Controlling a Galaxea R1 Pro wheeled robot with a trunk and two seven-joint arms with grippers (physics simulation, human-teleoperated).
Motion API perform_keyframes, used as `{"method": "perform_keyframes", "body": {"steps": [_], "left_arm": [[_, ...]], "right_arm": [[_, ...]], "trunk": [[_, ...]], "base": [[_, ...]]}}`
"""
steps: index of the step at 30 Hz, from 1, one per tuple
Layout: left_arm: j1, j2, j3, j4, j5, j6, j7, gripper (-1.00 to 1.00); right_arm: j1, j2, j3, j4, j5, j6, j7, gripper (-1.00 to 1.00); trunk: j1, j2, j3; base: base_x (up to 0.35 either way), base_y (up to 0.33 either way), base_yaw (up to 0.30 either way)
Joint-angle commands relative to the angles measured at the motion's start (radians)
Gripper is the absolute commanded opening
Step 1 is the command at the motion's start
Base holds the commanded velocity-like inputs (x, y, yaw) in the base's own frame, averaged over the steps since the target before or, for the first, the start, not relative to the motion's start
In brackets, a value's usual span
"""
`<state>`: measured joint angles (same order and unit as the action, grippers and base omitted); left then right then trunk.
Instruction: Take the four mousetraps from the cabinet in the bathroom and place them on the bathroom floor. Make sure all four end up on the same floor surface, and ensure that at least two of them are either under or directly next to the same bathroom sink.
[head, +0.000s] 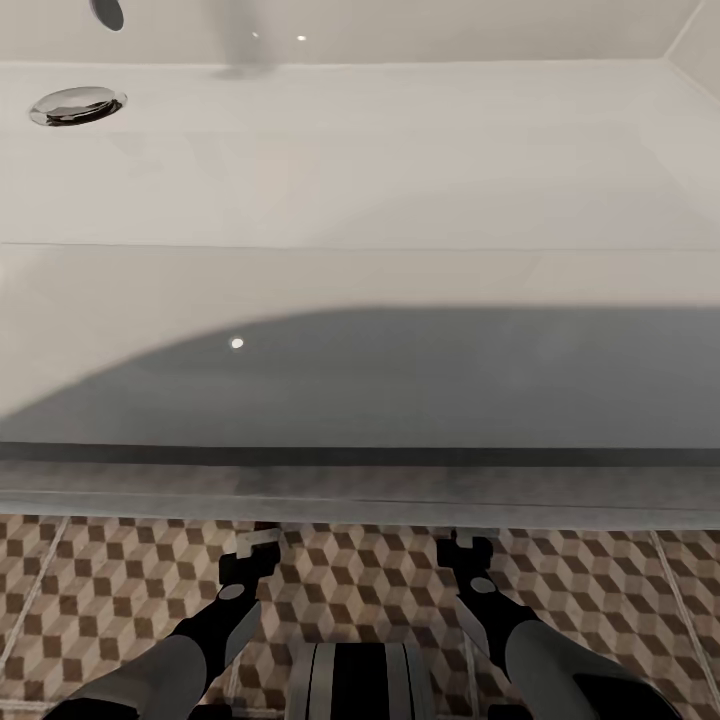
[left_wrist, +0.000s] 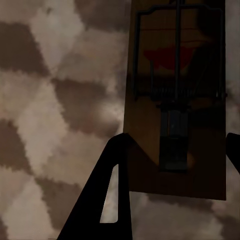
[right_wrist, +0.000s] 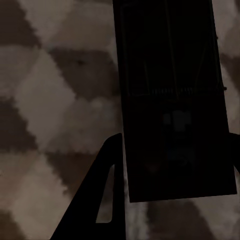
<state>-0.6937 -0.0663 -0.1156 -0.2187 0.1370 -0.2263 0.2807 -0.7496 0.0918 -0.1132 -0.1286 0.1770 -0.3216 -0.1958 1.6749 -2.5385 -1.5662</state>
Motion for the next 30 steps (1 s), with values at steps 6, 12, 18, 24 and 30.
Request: {"method": "perform_keyframes", "body": {"steps": [6, 12, 18, 24, 30], "left_arm": [[0.000, 0.000, -0.009, 0.001, 0.010, -0.004, 0.005, -1.00], [-0.001, 0.000, -0.009, 0.000, 0.010, -0.005, 0.005, -1.00], [-0.001, 0.000, -0.009, -0.003, 0.009, -0.005, 0.005, -1.00], [0.000, 0.001, -0.009, -0.004, 0.008, -0.006, 0.005, -1.00], [0.000, 0.003, -0.009, -0.004, 0.007, -0.006, 0.005, -1.00]], "right_arm": [[-0.001, 0.000, -0.008, 0.002, 0.026, -0.004, 0.022, -1.00], [-0.001, 0.000, -0.008, 0.002, 0.033, -0.004, 0.029, -1.00], [-0.001, 0.000, -0.008, 0.003, 0.034, -0.004, 0.030, -1.00], [-0.001, 0.000, -0.008, 0.002, 0.035, -0.004, 0.030, -1.00], [-0.001, 0.000, -0.009, 0.002, 0.035, -0.004, 0.030, -1.00]], "trunk": [[0.003, -0.002, -0.024], [0.003, -0.002, -0.024], [0.003, -0.002, -0.024], [0.003, -0.002, -0.024], [0.003, -0.002, -0.024]], "base": [[0.000, 0.000, 0.000], [0.000, 0.000, 0.000], [0.000, 0.000, 0.000], [0.000, 0.000, 0.000], [0.000, 0.000, 0.000]]}}
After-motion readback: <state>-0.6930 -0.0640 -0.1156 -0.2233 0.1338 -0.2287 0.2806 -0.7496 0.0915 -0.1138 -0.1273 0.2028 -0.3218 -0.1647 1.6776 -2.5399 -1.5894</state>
